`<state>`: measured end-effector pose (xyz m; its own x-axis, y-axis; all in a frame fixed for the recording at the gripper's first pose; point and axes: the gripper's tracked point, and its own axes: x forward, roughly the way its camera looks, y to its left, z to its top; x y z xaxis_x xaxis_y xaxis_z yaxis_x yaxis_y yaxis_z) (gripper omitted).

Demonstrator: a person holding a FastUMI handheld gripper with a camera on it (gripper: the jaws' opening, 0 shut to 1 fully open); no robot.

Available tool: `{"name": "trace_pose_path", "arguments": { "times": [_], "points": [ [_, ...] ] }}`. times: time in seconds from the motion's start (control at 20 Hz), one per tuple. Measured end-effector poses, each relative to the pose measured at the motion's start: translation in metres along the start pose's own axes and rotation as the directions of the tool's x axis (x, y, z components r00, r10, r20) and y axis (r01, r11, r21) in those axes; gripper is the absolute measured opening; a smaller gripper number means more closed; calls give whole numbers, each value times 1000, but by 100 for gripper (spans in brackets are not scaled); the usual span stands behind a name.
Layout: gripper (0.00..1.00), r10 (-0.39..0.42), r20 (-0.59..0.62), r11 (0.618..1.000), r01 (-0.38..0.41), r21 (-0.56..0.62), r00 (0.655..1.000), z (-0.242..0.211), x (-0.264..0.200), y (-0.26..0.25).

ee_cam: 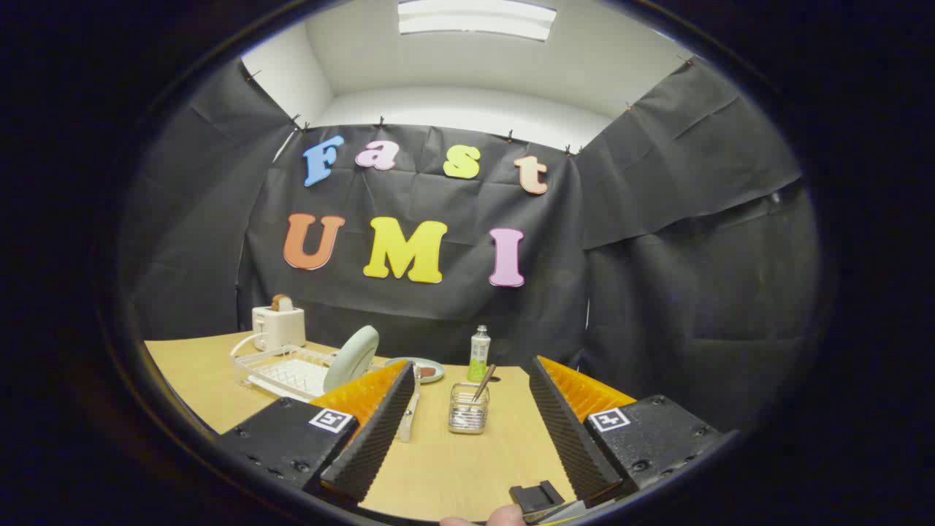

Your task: Take the plate from the dish rack, then take the spoon from the basket and place it into the plate.

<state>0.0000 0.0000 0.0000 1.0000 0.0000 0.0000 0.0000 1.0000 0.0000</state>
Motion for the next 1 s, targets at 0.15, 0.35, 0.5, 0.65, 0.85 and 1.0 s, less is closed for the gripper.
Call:
{"name": "trace_pose_path", "arguments": {
  "times": [0.15,0.35,0.5,0.65,0.85,1.0],
  "points": [
    [100,-21,11,1000,21,10,1000,3,0,-6],
    [100,-19,14,1000,19,21,1000,2,2,-3],
    [100,-17,20,999,17,32,1000,2,3,-3],
    [100,-8,13,999,7,43,1000,0,4,-1],
    [100,3,-5,999,-3,41,1000,-4,6,3],
    [100,20,-11,998,-19,51,1000,-4,10,7]
  ]
}}
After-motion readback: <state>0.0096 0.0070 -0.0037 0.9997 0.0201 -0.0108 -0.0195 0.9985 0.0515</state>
